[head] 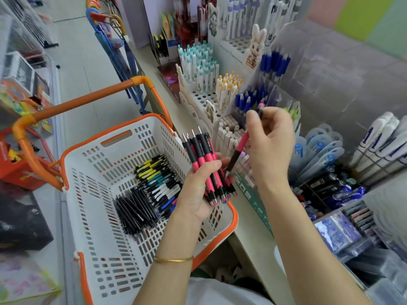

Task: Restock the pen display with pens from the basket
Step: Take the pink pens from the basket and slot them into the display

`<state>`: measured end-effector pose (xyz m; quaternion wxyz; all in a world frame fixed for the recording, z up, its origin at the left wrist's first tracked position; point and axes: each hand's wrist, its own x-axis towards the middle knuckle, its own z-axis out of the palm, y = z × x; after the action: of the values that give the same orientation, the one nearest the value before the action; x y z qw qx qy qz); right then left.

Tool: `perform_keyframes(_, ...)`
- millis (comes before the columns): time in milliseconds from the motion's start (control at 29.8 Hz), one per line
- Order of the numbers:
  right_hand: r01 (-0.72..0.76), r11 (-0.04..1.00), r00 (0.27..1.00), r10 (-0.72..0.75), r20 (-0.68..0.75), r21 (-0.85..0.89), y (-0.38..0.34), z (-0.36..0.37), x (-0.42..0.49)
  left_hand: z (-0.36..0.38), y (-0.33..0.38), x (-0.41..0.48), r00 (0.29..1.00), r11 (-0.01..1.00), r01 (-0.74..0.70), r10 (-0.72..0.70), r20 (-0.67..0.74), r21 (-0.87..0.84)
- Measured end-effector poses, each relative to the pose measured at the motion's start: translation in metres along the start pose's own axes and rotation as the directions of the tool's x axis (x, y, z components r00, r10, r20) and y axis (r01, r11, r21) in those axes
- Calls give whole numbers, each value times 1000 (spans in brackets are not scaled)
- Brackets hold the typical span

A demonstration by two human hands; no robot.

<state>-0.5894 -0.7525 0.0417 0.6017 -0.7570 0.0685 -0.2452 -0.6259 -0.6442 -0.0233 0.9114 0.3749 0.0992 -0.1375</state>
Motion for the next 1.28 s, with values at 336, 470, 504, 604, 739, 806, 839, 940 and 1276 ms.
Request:
perform_keyframes(336,87,991,989,-74,129,-103,16,11,-35,0,3,7,996,993,3,-13,-92,-115)
perform_keyframes(470,225,941,963,-174,207,-252,26,12,-44,-1,2,12,983,994,-20,1,-182,-106)
perform_keyframes(504,245,930,955,-182,234,-275,28,12,-45,-1,2,13,984,993,-19,-2,-181,-114)
perform_keyframes(604,286,897,936,-187,297,-338,33,12,-45,1,4,13,991,989,-11,-9,-133,-149)
perform_keyframes(739,273,864,926,-117,359,-423,33,8,-41,2,4,14,995,985,25,-42,-90,-173)
perform_keyframes(806,207,899,938,-70,339,-387,29,6,-37,1,4,14,995,989,24,-38,-95,-145)
perform_keyframes(839,170,919,948,-53,315,-356,25,5,-33,0,3,14,995,992,33,-45,-91,-123)
perform_keyframes(940,109,943,938,7,346,-313,16,7,-13,1,3,12,996,995,71,-74,-55,-70)
perform_keyframes(1276,27,966,719,160,677,-257,6,4,18,-3,2,6,996,996,71,-68,63,-44)
